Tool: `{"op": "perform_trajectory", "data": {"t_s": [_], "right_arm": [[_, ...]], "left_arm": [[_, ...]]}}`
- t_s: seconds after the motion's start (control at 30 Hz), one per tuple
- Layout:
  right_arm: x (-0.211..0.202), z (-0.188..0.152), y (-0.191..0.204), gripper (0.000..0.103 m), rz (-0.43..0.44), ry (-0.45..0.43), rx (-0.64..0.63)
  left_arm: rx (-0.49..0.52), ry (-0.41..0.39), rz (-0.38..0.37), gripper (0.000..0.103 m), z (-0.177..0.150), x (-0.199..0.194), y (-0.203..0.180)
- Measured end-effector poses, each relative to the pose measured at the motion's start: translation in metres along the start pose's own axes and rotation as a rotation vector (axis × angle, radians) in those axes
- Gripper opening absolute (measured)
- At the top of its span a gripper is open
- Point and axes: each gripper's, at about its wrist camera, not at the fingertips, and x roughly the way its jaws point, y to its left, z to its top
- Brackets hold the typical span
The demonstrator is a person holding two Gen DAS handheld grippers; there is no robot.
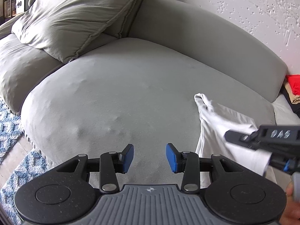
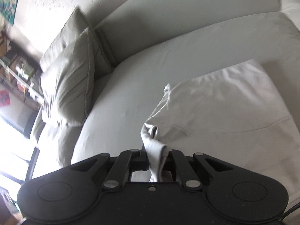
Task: Fold clothes
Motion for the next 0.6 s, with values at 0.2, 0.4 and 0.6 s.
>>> {"op": "perform_trajectory", "data": {"t_s": [0.2,0.4,0.6], "right_arm": [[-0.018,-0.003,-0.005,0.041,0.16,0.082,-0.079],[-0.088,0.008,-0.056,0.038,0.096,-0.023,-0.074],[-0.107,-0.005,-0.097,0.017,-0.093,-0.053,-0.181]], "left_arm": [[-0.007,-0.008,0.001,0.039,-0.001,-0.003,0.0],[0.011,0.016,-0.025,0.036,0.0,0.002,-0.006],[0.273,0.041,-0.146,0.007,-0.001,0.013,-0.068]]}}
